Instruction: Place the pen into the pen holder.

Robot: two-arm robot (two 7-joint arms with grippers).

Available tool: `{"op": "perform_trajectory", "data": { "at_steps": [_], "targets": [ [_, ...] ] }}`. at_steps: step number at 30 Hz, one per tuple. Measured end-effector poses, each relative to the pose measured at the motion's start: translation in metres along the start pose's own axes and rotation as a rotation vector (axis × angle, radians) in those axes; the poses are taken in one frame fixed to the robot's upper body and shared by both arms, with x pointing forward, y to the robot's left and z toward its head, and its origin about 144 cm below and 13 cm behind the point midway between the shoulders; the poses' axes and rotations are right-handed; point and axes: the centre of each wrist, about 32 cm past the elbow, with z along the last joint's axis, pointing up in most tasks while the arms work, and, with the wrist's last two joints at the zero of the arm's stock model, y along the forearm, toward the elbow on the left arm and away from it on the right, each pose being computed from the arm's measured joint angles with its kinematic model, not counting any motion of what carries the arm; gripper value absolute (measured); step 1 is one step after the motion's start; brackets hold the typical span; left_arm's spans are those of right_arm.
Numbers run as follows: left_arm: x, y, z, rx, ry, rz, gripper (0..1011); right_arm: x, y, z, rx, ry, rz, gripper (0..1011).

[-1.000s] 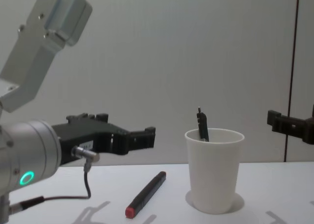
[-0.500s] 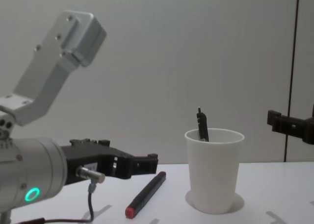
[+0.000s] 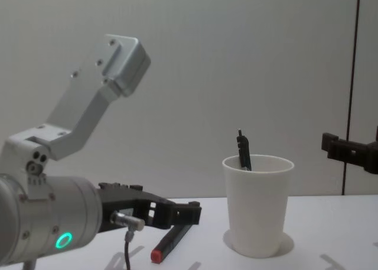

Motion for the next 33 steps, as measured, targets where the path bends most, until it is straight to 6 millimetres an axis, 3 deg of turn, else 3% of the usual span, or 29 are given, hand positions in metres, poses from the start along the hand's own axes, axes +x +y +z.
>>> {"op": "perform_trajectory", "data": {
  "at_steps": [33],
  "targets": [
    [-0.007, -0.024, 0.010, 0.161, 0.013, 0.013, 1001, 0.000, 0.000, 0.000, 0.000, 0.000, 0.000, 1001]
  ]
}}
